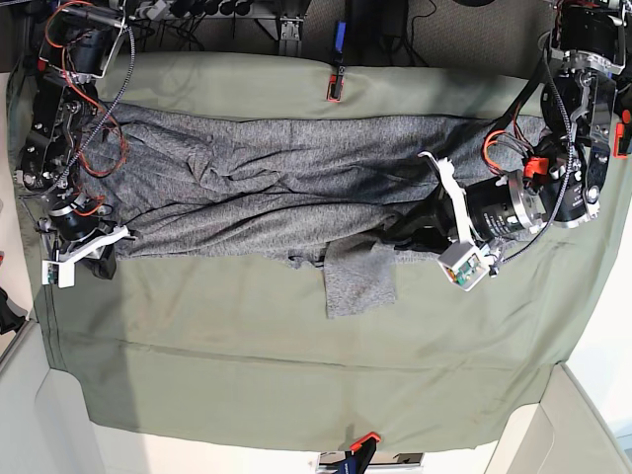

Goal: Fold the T-shirt properly
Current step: 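Lay the sleeve over the folded band with the left gripper, then grasp the band's end with the left gripper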

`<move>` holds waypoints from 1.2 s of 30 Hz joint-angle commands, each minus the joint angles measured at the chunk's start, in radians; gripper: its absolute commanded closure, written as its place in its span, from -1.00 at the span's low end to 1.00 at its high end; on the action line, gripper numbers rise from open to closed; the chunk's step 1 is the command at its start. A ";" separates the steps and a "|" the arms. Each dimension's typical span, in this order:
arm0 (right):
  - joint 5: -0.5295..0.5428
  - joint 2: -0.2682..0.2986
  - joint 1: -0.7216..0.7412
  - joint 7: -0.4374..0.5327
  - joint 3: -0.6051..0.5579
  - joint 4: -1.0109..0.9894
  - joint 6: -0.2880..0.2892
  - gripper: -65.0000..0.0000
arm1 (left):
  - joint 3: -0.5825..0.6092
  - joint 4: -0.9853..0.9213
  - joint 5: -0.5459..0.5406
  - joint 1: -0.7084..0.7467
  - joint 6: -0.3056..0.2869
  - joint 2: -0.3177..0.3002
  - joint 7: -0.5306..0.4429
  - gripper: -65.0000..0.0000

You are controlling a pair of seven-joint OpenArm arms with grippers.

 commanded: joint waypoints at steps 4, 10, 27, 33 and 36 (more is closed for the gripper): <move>0.016 0.006 0.014 0.027 0.000 0.003 0.024 1.00 | -0.010 0.014 -0.010 0.026 -0.005 -0.013 -0.022 0.98; 0.056 0.006 -0.074 0.023 0.001 0.004 0.057 1.00 | -0.010 0.013 0.045 0.074 -0.005 -0.014 -0.025 0.25; 0.164 0.005 -0.186 0.027 0.001 0.065 0.059 1.00 | -0.030 -0.392 0.301 -0.218 0.185 0.123 -0.284 -0.03; 0.164 0.005 -0.183 0.024 0.001 0.065 0.060 1.00 | -0.030 -0.827 0.343 -0.444 0.132 0.237 -0.299 -0.03; 0.164 0.005 -0.184 0.024 0.001 0.065 0.060 1.00 | -0.030 -0.950 0.340 -0.481 0.088 0.268 -0.301 -0.03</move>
